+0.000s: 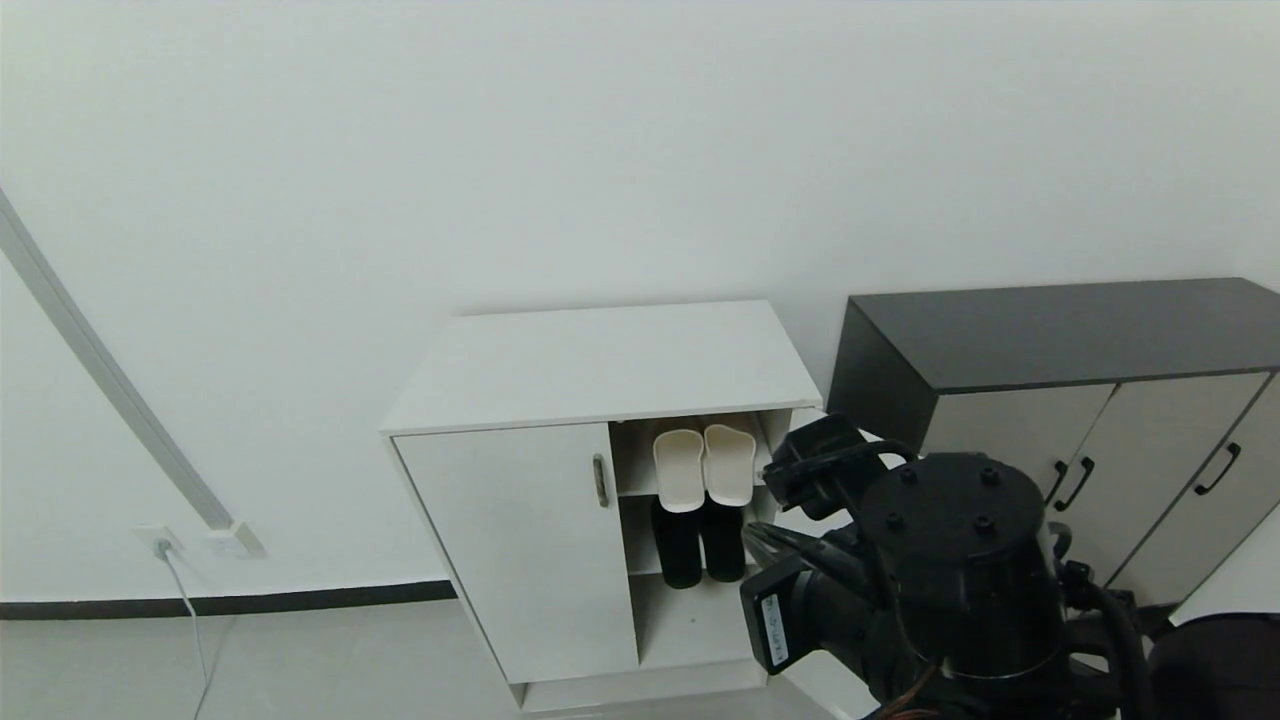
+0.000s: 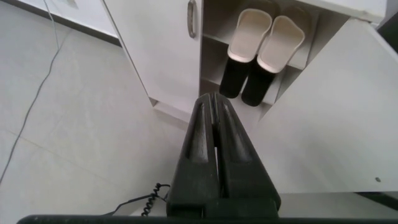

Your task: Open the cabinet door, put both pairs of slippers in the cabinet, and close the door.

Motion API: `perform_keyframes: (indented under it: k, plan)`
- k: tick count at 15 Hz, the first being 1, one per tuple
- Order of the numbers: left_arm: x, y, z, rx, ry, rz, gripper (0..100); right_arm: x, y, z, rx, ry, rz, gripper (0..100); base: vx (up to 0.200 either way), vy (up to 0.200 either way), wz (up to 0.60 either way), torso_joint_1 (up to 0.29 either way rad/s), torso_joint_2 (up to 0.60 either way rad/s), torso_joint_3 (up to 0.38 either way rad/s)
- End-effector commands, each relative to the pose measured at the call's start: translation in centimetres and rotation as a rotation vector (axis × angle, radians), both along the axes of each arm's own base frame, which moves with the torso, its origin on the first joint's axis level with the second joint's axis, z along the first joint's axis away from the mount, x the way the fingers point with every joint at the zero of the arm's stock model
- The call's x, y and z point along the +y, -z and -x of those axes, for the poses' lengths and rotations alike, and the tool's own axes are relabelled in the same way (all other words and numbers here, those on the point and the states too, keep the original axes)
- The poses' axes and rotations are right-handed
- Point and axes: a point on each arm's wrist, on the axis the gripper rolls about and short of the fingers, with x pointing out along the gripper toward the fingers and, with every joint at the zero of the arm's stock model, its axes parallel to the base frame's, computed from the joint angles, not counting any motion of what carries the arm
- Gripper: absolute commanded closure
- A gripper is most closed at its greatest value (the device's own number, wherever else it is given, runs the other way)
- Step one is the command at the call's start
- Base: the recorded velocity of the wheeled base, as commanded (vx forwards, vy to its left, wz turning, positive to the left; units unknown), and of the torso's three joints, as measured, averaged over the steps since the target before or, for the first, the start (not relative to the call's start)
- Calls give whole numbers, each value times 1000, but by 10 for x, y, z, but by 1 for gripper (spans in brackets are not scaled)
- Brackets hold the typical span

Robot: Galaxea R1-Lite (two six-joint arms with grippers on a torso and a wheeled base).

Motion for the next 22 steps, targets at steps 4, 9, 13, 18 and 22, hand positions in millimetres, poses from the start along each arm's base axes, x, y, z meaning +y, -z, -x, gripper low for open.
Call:
perform_keyframes:
  k: [4,9,13,18,22]
  plan:
    - [0,0,0,0,0,1,100,-2,1,-3,3,9,0,100,0,0,0,161,-361,-192]
    - [0,0,0,0,0,1,100,-3,2,-3,6,6,4,100,0,0,0,16,-30,-17]
    - [0,0,0,0,0,1,100,-3,2,-3,6,6,4,100,0,0,0,0,0,0]
    - [0,0,0,0,0,1,100,-3,3,-3,8,6,7,100,0,0,-240,1,1,-1]
    - [0,0,0,0,-2,1,100,-2,4,-4,9,7,10,100,0,0,-600,9,0,0]
